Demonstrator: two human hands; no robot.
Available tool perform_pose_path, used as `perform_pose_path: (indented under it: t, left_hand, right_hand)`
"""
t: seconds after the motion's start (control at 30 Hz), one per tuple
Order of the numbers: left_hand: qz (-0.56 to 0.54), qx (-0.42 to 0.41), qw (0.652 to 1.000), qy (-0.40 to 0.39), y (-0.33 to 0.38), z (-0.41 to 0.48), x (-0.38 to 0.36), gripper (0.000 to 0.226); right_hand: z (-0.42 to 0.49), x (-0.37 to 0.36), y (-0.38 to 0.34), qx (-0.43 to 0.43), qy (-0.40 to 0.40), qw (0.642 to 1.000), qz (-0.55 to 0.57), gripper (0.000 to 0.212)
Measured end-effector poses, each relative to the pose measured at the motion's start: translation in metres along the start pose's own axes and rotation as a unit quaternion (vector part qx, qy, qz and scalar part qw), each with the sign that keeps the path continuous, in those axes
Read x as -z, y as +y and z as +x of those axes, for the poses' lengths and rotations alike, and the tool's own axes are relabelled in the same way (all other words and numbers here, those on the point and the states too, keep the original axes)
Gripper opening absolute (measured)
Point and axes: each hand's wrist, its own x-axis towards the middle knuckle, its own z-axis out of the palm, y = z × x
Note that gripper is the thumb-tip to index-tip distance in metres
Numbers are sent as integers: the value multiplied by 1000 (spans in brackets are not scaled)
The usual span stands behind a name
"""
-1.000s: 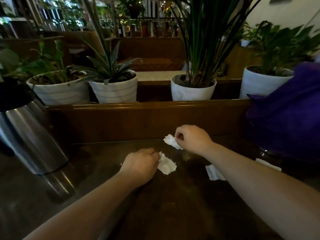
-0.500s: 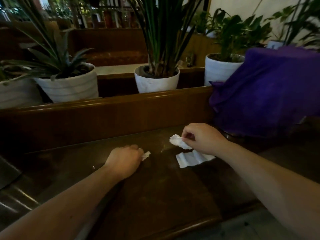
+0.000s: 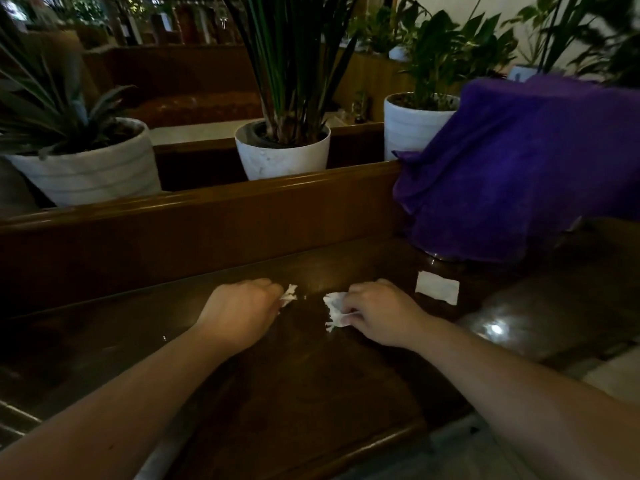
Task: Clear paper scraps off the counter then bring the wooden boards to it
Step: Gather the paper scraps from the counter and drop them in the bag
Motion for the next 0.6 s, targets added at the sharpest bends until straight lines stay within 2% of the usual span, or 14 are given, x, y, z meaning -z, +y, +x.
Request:
perform_pose_path:
  t: [0.13,0.23,0.37,0.6]
  left_hand:
    - [-9,-1,1000,3,4,5,3,23]
    - [-6,-8,1000,12,10,11,6,23]
    - [-2,-32,999,28,28,27,8,25]
    - [-5,-100,994,42,82,71,13,23]
  right_hand:
    - [2,11,4,-6,26,999,41,17]
    - [-2,30,14,-42,60,992,98,12]
    - [-15,56,35,-69,138,975,158,3]
    - [-48,80,86,-113,187,964,151,10]
